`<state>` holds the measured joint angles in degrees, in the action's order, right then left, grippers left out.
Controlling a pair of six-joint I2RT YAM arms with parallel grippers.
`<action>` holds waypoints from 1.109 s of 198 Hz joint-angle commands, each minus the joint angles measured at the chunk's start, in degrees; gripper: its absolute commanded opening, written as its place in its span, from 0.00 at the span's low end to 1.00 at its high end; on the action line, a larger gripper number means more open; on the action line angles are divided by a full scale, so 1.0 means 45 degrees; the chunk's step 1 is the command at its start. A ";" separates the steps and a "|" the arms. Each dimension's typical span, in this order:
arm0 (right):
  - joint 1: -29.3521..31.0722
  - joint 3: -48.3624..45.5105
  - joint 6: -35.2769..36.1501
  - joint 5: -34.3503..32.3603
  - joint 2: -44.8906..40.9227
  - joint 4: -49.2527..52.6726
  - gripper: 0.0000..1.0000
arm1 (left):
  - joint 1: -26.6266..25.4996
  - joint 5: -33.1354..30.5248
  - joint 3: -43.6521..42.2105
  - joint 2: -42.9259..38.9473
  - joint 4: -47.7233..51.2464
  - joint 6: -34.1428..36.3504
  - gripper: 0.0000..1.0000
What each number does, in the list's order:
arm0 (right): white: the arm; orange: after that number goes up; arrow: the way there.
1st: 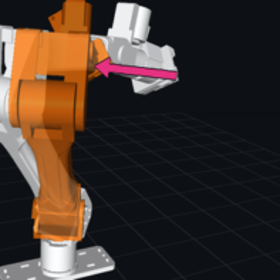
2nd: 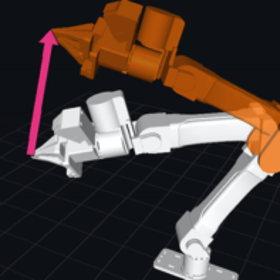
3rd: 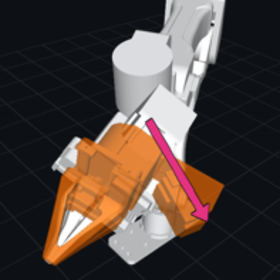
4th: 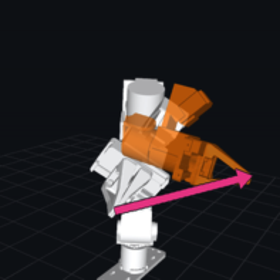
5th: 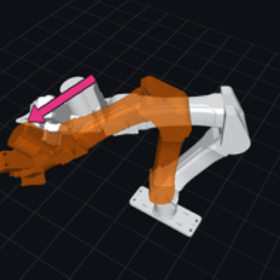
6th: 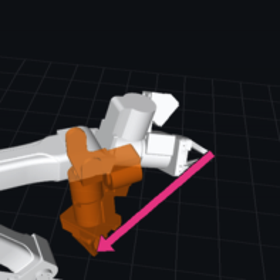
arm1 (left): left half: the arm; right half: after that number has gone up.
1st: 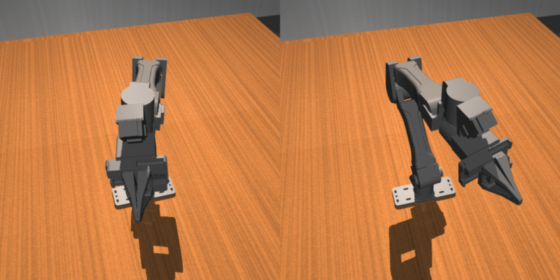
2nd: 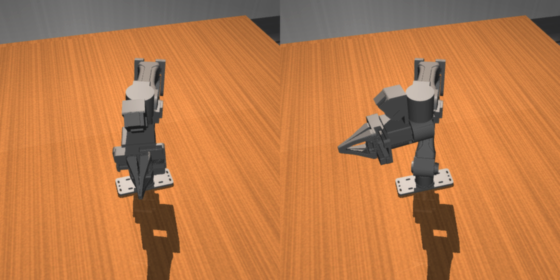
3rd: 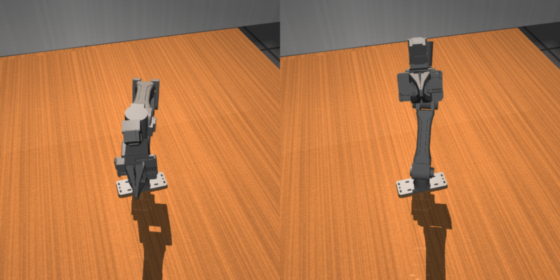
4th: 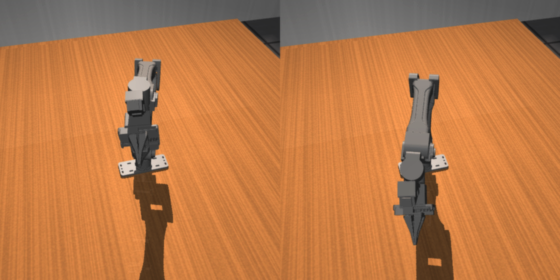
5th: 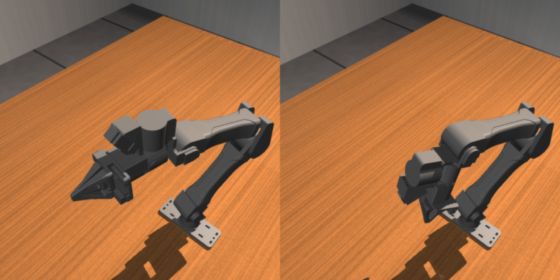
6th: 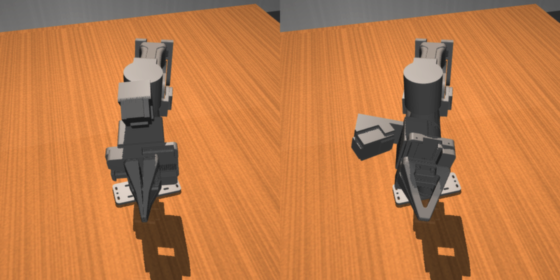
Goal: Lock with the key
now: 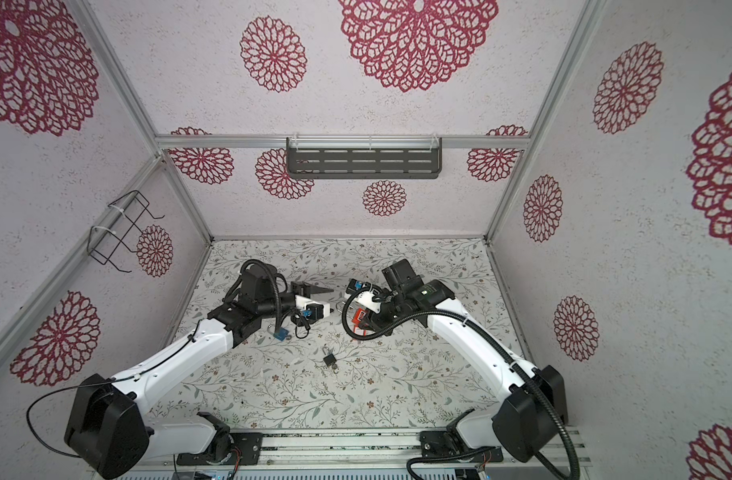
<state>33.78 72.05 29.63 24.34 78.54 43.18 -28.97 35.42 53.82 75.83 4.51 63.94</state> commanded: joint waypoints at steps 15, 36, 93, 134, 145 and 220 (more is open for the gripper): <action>-0.0104 0.0869 0.0307 0.0892 0.0216 0.0738 0.11 | -0.0106 0.0164 -0.0183 -0.0271 -0.0643 0.0808 0.51; -0.0104 0.1066 0.0298 0.1012 0.0394 0.1108 0.11 | -0.0211 0.0254 -0.0181 -0.0211 -0.0782 0.0874 0.49; -0.0104 0.1202 0.0287 0.1115 0.0495 0.1299 0.11 | -0.0719 0.0274 0.0029 -0.0063 -0.0265 0.1498 0.41; -0.0104 0.1392 0.0300 0.1167 0.0661 0.1456 0.11 | -0.0831 0.0187 0.0186 0.0118 0.0158 0.1956 0.37; -0.0104 0.1477 0.0297 0.1180 0.0724 0.1551 0.11 | -0.0910 0.0147 0.0227 0.0139 0.0279 0.2121 0.37; -0.0104 0.1675 0.0447 0.1343 0.0959 0.1979 0.12 | -0.1286 -0.0490 0.0071 0.0160 0.0464 0.2830 0.25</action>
<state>33.52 77.14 30.44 27.73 82.87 50.46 -34.26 34.57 53.32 75.88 5.67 74.59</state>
